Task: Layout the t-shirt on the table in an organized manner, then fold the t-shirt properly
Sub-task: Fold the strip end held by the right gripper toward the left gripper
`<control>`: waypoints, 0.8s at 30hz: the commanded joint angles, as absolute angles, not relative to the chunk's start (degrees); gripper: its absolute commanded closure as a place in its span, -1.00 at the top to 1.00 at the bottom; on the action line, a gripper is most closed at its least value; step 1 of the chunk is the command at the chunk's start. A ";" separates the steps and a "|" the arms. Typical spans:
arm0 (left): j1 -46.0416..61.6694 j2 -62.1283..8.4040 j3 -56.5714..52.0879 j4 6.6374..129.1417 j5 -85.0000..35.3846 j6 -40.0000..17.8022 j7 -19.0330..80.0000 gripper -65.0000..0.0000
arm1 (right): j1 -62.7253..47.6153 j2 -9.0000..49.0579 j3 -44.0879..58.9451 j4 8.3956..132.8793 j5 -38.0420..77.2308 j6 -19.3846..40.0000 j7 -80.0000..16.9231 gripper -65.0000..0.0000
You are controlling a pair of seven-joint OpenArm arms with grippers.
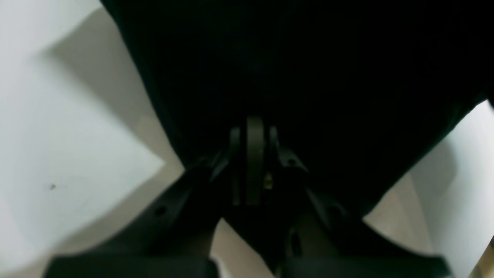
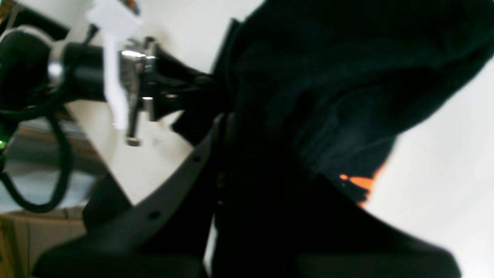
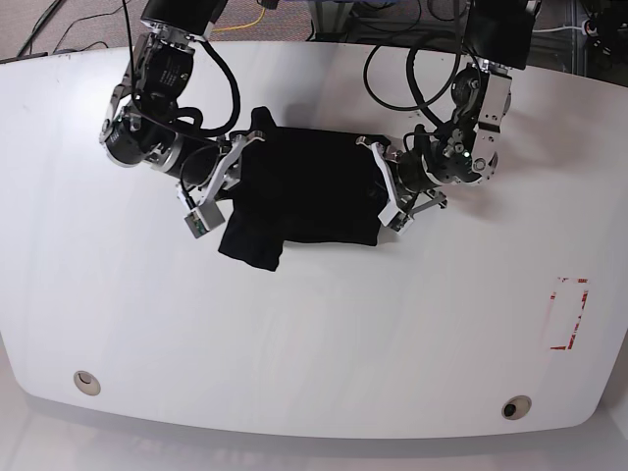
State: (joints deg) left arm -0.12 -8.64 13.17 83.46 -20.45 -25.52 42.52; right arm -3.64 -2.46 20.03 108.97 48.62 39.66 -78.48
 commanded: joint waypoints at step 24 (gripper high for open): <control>1.63 -8.92 13.14 84.53 -18.68 -25.36 45.41 -1.00 | 0.48 -5.93 9.80 105.19 46.81 40.00 -72.66 -0.89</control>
State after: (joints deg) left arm 1.26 -8.67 12.97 84.44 -20.58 -25.52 41.95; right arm -0.67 -5.85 11.25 105.82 44.84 39.66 -74.98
